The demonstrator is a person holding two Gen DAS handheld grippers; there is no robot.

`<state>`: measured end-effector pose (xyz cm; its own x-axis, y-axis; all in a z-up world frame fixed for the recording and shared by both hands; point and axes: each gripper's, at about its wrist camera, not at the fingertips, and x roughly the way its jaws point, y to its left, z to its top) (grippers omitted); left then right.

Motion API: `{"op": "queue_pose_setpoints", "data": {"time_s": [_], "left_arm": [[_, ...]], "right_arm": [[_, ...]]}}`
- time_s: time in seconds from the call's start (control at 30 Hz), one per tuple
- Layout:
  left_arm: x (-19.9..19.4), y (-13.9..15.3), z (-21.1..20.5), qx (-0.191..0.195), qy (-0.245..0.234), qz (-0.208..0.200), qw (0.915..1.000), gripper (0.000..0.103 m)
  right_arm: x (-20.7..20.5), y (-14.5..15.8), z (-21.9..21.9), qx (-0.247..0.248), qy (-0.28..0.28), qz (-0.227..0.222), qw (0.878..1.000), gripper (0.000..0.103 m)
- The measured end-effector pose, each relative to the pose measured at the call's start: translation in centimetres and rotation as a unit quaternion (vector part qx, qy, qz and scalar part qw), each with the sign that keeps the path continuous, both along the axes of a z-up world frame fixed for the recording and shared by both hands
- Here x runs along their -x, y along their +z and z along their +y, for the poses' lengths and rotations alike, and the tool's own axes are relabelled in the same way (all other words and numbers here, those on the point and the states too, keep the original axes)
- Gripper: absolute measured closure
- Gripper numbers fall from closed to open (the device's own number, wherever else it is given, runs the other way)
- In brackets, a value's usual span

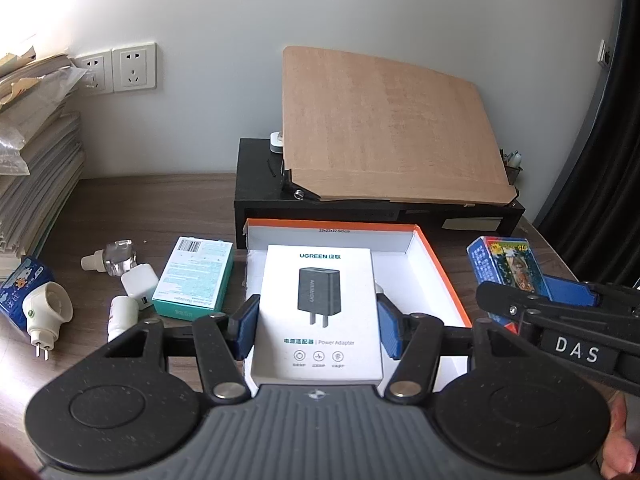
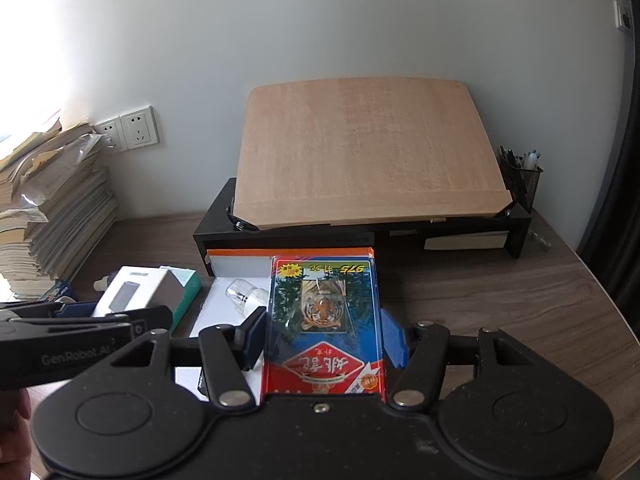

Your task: Organize rigid objects

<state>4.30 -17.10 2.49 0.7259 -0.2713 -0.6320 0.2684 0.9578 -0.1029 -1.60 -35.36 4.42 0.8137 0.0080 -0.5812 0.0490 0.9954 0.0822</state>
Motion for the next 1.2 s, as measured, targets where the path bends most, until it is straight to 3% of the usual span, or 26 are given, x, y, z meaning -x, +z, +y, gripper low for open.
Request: {"op": "queue_pose_setpoints", "data": {"time_s": [1.2], "left_arm": [[-0.6, -0.5, 0.1, 0.002, 0.008, 0.009, 0.9999, 0.044]], "right_arm": [[-2.0, 0.5, 0.7, 0.007, 0.008, -0.003, 1.000, 0.032]]}}
